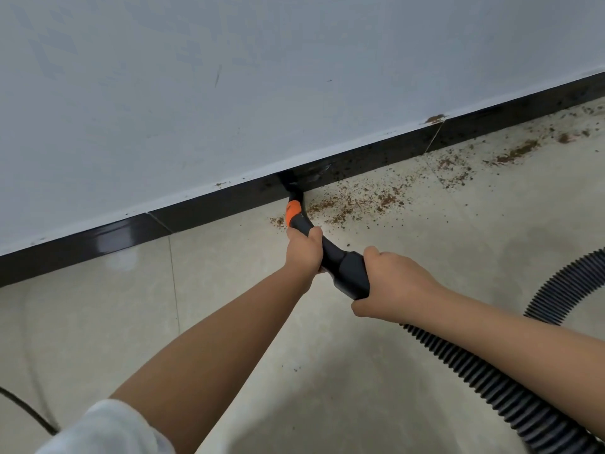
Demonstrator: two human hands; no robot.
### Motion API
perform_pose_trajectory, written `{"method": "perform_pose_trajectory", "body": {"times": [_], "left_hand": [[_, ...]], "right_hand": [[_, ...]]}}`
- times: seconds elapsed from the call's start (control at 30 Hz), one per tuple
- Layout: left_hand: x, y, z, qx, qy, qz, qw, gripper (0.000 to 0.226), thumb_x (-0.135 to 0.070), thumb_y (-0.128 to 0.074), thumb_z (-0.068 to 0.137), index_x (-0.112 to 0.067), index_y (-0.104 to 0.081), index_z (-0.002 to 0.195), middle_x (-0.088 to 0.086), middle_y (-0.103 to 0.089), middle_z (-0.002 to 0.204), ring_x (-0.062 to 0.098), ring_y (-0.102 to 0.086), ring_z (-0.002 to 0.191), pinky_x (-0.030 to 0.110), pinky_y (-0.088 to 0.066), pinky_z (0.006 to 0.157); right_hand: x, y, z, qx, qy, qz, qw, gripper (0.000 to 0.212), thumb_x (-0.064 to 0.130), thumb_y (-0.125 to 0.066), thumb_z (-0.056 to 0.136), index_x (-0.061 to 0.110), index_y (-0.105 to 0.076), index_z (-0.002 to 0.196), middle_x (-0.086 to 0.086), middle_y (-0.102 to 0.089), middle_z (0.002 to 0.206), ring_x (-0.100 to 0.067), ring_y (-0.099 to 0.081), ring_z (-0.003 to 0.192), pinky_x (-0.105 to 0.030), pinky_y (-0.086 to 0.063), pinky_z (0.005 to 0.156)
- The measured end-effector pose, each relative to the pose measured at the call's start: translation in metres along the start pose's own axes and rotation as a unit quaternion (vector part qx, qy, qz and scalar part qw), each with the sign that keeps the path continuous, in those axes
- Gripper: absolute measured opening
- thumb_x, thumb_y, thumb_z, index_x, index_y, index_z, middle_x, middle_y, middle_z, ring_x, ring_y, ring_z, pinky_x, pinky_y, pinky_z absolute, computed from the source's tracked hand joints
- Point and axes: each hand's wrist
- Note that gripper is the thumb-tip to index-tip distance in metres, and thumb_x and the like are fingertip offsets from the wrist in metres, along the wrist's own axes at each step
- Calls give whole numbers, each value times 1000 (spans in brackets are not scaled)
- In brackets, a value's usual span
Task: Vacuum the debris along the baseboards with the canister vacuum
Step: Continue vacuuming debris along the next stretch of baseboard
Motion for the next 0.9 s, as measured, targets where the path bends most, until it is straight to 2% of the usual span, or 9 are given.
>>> {"method": "perform_pose_trajectory", "body": {"times": [0.2,0.33,0.53,0.7,0.8,0.9], "left_hand": [[-6,-25,0,32,-7,8,999,51,-25,-35,100,-8,-15,144,9,-44,111,27,-51,96,36,-51,73],[-10,-43,3,51,-7,3,999,57,-25,-37,100,-10,-10,148,12,-47,124,30,-53,103,37,-51,75],[-20,-75,2,90,-19,2,996,55,-27,-42,98,-10,-18,144,14,-49,124,28,-54,100,37,-52,77],[-26,-92,1,91,-27,2,995,59,-24,-46,95,-8,-18,145,16,-53,110,25,-53,89,40,-53,82],[-23,-91,2,46,-24,-22,998,54,-21,-47,92,-6,-27,140,8,-49,86,23,-50,80,41,-51,83],[-19,-80,-3,21,-11,-59,998,52,-20,-48,92,-10,-29,139,6,-48,87,21,-50,79,39,-50,82]], "right_hand": [[-18,6,-6,-12,-31,17,999,43,35,-67,76,15,-33,92,5,-39,75,-8,-41,60,-24,-30,47],[-33,8,-8,-24,-54,28,998,42,34,-67,75,14,-35,93,4,-42,76,-10,-44,62,-25,-33,48],[-58,18,-9,-47,-89,38,994,43,34,-69,73,13,-37,93,3,-45,77,-10,-46,63,-25,-35,49],[-68,25,-10,-66,-95,36,993,42,34,-69,73,13,-38,91,3,-45,75,-9,-44,61,-25,-33,47],[-66,24,-10,-66,-75,40,994,41,34,-69,72,14,-37,90,4,-44,75,-9,-45,62,-25,-32,47],[-58,23,-13,-62,-49,39,996,42,34,-69,72,15,-35,87,4,-43,74,-8,-43,61,-26,-31,47]]}}
Point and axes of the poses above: each hand's wrist, its own z-axis towards the middle knuckle, its own y-axis out of the back of the hand, x = y × z
